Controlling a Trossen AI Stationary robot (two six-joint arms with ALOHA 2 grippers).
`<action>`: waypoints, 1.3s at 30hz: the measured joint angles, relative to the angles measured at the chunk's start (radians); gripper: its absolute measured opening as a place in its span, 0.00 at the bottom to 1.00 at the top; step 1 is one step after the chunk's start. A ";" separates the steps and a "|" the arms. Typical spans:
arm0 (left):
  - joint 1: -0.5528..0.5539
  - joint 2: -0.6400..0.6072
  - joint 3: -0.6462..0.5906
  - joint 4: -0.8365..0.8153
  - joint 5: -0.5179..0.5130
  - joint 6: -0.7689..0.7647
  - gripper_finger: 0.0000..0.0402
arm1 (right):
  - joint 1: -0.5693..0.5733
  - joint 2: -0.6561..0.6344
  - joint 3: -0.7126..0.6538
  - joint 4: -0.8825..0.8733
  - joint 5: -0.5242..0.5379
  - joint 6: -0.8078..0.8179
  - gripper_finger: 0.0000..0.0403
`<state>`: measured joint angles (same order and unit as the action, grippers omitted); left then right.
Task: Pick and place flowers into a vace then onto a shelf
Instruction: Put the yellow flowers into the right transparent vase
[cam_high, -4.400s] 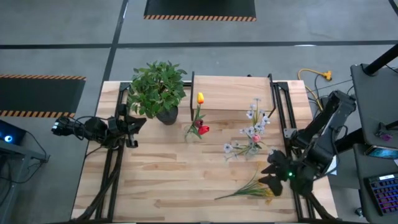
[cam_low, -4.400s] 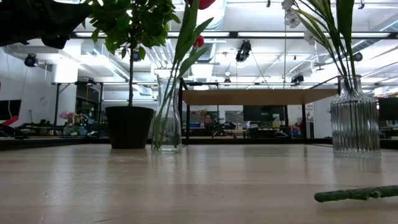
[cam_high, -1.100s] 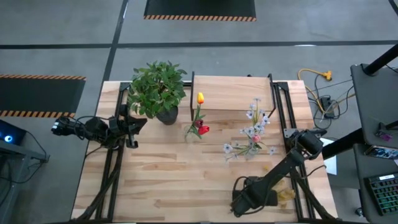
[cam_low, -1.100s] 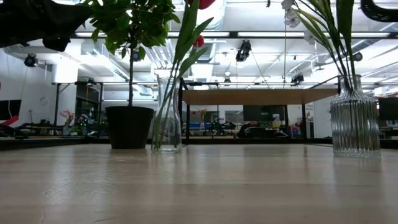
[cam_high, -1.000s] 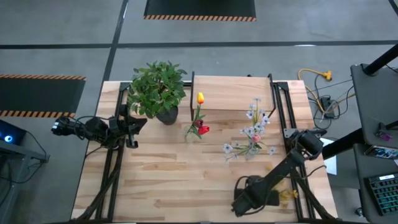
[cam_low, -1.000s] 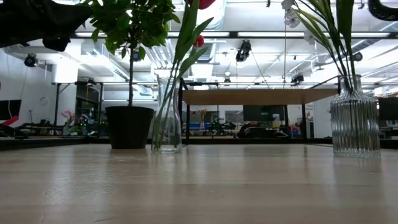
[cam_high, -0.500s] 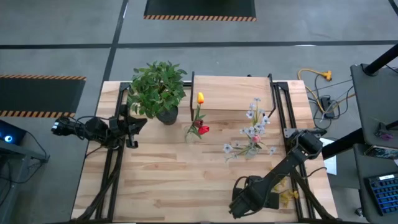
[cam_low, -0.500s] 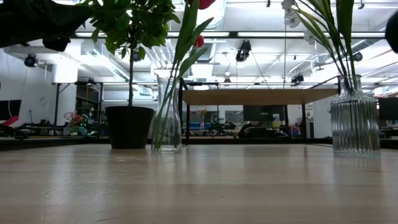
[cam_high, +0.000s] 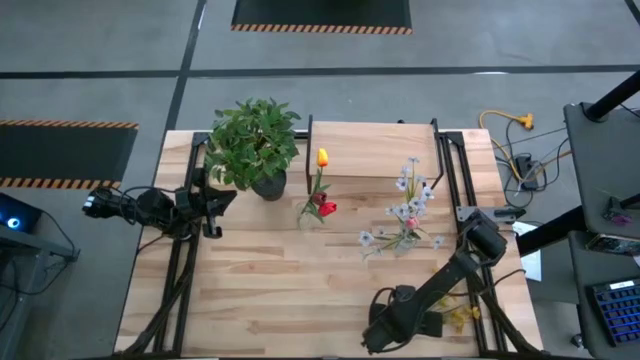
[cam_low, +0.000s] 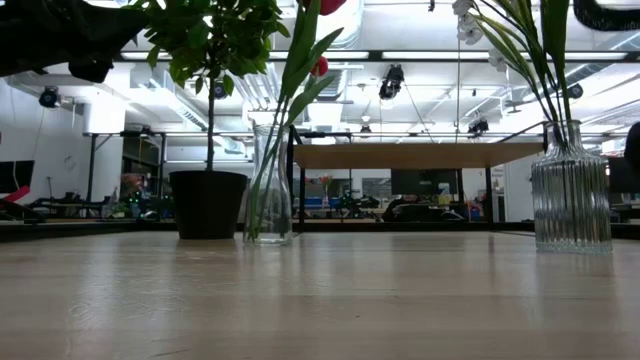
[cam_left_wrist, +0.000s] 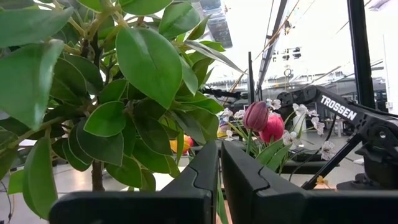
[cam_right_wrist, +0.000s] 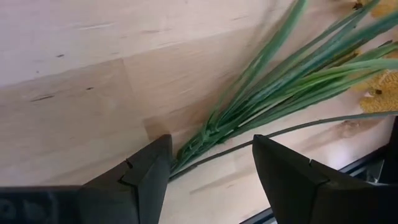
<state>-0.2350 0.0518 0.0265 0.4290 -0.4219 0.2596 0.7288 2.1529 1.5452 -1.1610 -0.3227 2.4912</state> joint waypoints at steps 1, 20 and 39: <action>0.000 0.000 0.000 0.000 0.000 0.000 0.01 | 0.000 0.003 0.000 0.001 -0.004 -0.001 0.54; 0.000 0.000 0.000 0.000 0.000 0.000 0.01 | 0.028 0.007 -0.009 0.058 -0.035 -0.064 0.42; 0.000 0.000 0.000 0.009 0.000 0.000 0.01 | 0.058 0.009 -0.012 0.035 0.023 -0.348 0.04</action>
<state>-0.2351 0.0521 0.0265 0.4381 -0.4219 0.2598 0.7870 2.1620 1.5333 -1.1263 -0.2996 2.1436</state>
